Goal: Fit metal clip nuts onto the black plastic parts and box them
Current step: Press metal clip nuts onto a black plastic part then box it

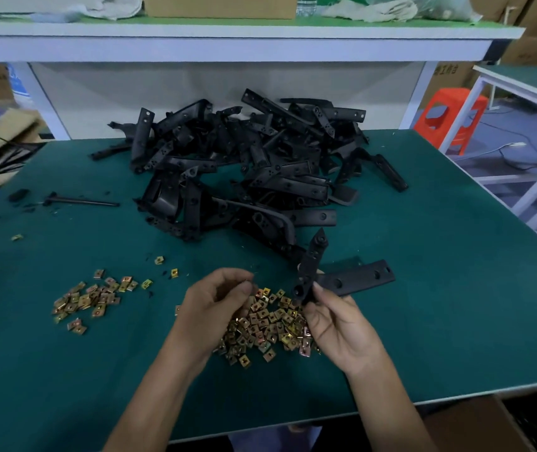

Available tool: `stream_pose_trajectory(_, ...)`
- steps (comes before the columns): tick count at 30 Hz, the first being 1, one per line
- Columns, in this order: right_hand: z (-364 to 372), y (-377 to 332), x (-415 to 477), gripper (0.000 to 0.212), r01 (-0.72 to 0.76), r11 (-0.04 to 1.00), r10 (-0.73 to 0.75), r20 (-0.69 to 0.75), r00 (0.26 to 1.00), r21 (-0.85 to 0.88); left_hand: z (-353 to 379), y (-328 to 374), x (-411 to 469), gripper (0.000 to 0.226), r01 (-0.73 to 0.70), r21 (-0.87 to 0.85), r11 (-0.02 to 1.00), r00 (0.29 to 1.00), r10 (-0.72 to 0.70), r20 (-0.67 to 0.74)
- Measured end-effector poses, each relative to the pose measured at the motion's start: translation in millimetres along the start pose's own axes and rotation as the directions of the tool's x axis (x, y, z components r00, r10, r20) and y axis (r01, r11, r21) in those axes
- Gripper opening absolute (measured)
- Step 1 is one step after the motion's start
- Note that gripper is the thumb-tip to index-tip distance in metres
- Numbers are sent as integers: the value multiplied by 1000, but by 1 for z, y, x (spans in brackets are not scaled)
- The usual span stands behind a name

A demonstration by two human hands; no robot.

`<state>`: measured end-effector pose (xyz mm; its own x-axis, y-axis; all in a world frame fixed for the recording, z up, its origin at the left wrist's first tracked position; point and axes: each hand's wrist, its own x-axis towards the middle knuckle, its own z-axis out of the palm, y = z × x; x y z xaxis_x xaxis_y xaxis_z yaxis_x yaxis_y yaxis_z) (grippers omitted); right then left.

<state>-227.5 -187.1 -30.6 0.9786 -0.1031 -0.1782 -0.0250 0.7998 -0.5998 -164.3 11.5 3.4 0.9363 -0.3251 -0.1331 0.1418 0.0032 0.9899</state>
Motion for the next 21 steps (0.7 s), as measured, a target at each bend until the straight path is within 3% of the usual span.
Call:
stream_pose_trajectory(5,3,-1,0,54,-13,999,13,24,1000,-29,4,10,-10,19,57,-198,979,996,-41,80)
stream_pose_trajectory(9,4,-1,-1,50,-16,999,19,49,999,-51,6,21,-18,29,48,-253,966,992,-18,122)
stream_pose_trajectory(12,5,-1,-1,46,-14,996,19,60,998,-88,10,27,-22,34,19,-248,969,994,8,107)
stream_pose_trajectory(16,7,-2,-4,27,-29,998,34,94,995,-57,16,27,-24,18,0,-183,983,994,20,112)
stream_pose_trajectory(21,8,-2,-6,44,-14,996,24,121,992,-83,27,22,-25,25,5,-81,997,993,5,122)
